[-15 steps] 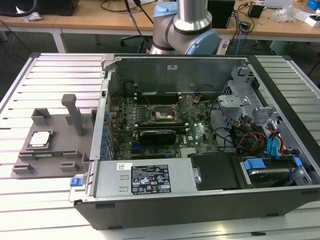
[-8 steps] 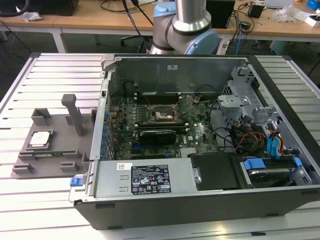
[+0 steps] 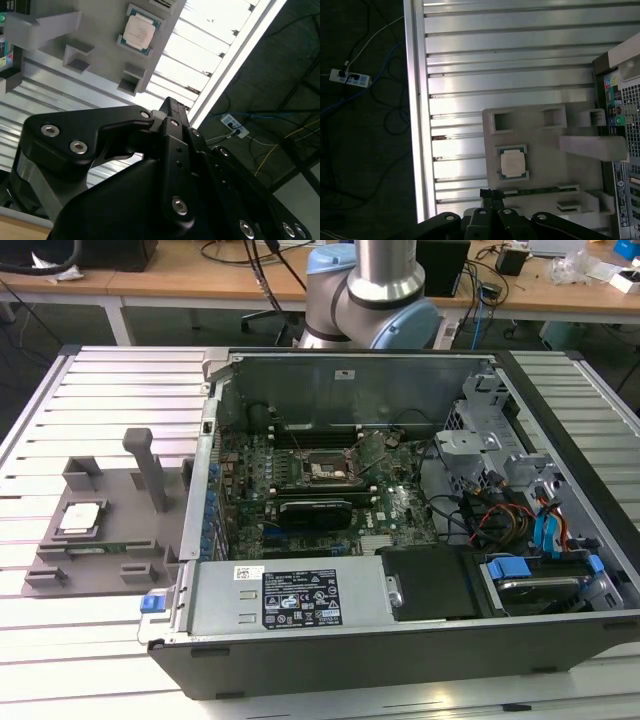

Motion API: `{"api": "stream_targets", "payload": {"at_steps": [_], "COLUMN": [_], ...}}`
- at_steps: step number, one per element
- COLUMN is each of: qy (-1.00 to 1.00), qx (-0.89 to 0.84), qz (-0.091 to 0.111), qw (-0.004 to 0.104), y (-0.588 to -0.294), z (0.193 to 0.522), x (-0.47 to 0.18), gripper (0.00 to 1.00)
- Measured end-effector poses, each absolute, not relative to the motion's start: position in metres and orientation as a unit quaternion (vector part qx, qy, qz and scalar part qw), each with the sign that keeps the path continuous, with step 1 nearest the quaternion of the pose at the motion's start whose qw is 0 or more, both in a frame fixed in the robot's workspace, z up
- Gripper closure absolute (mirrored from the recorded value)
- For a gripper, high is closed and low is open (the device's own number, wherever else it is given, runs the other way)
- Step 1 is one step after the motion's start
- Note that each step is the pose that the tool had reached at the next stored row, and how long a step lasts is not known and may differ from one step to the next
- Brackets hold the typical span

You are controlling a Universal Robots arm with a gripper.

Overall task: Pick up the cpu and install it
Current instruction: 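Reach for the cpu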

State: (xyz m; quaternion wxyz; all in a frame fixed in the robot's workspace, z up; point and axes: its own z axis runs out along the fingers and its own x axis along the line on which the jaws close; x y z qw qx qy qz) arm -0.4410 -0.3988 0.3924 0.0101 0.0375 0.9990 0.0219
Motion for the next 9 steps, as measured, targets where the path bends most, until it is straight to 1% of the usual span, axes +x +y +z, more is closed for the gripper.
{"api": "stream_targets", "payload": {"at_steps": [3, 9], "qy": [0.999, 0.999], "qx": [0.038, 0.038], "qz": [0.022, 0.022], "qw": [0.004, 0.002], "y": [-0.399, -0.399], "z": [0.392, 0.391], "x": [-0.416, -0.402], "gripper": [0.89, 0.89]}}
